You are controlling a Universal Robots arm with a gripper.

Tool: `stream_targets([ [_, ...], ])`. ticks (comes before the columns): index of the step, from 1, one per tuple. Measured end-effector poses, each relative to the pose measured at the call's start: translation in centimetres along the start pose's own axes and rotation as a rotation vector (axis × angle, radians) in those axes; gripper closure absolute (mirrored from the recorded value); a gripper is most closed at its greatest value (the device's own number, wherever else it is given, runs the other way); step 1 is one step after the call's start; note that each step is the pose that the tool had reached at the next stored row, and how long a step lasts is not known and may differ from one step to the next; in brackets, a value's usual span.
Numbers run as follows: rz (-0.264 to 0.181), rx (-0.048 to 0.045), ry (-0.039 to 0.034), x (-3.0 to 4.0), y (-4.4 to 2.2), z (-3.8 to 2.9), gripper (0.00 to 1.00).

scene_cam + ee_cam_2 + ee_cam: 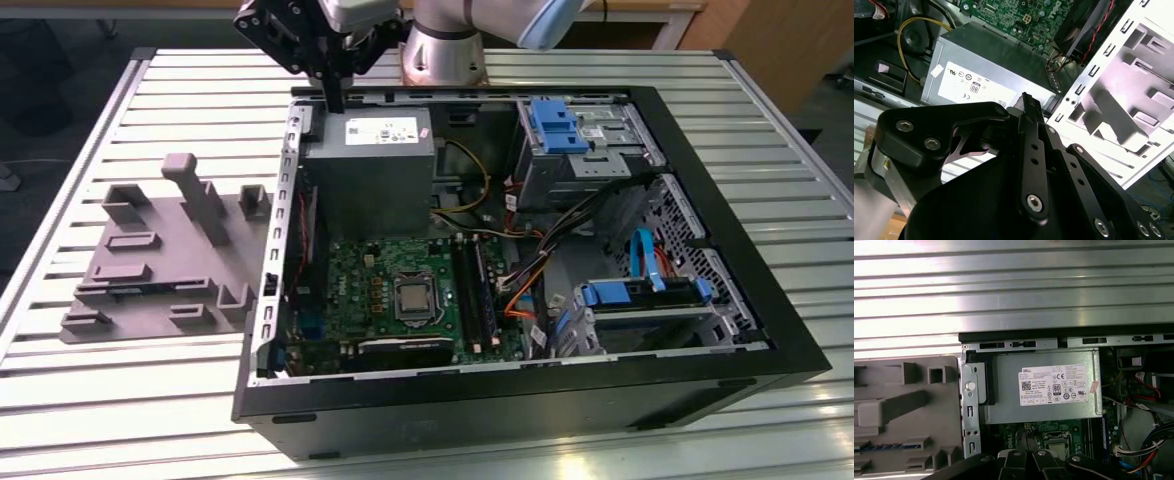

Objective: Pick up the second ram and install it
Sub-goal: 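Reach for the second ram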

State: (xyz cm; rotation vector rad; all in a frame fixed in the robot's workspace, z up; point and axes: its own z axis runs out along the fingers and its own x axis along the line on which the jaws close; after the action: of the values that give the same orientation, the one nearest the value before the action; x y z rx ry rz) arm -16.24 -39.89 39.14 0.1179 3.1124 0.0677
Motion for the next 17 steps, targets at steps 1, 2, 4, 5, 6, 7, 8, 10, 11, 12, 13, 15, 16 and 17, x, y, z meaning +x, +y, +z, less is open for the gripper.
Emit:
stream_targets([
  [1, 0.000, 0.0000, 0.0001, 0.04, 0.00, 0.00, 0.89],
  [2, 0.000, 0.0000, 0.0001, 0.08, -0.01, 0.00, 0.89],
  [4, 0.000, 0.0000, 0.0001, 0.16, -0.01, 0.00, 0.89],
  [5, 0.000, 0.0000, 0.0000, 0.20, -0.01, 0.00, 0.89],
  [6, 0.000, 0.0000, 0.0000, 0.24, -0.02, 0.01, 0.89],
  [7, 0.000, 0.0001, 0.0001, 0.27, -0.02, 0.00, 0.89],
  [8, 0.000, 0.0001, 0.0001, 0.31, -0.02, 0.00, 0.89],
  [10, 0.000, 0.0001, 0.0000, 0.39, -0.03, 0.01, 0.89],
  [11, 0.000, 0.0000, 0.0000, 0.44, -0.03, 0.01, 0.89],
  [12, 0.000, 0.0000, 0.0000, 0.48, -0.04, 0.01, 0.89],
  [13, 0.000, 0.0000, 0.0000, 0.52, -0.04, 0.01, 0.89],
  [15, 0.000, 0.0000, 0.0000, 0.60, -0.05, 0.01, 0.89],
  [16, 0.000, 0.0001, 0.0000, 0.64, -0.05, 0.01, 0.89],
  [17, 0.000, 0.0001, 0.0001, 0.68, -0.05, 0.01, 0.89],
])
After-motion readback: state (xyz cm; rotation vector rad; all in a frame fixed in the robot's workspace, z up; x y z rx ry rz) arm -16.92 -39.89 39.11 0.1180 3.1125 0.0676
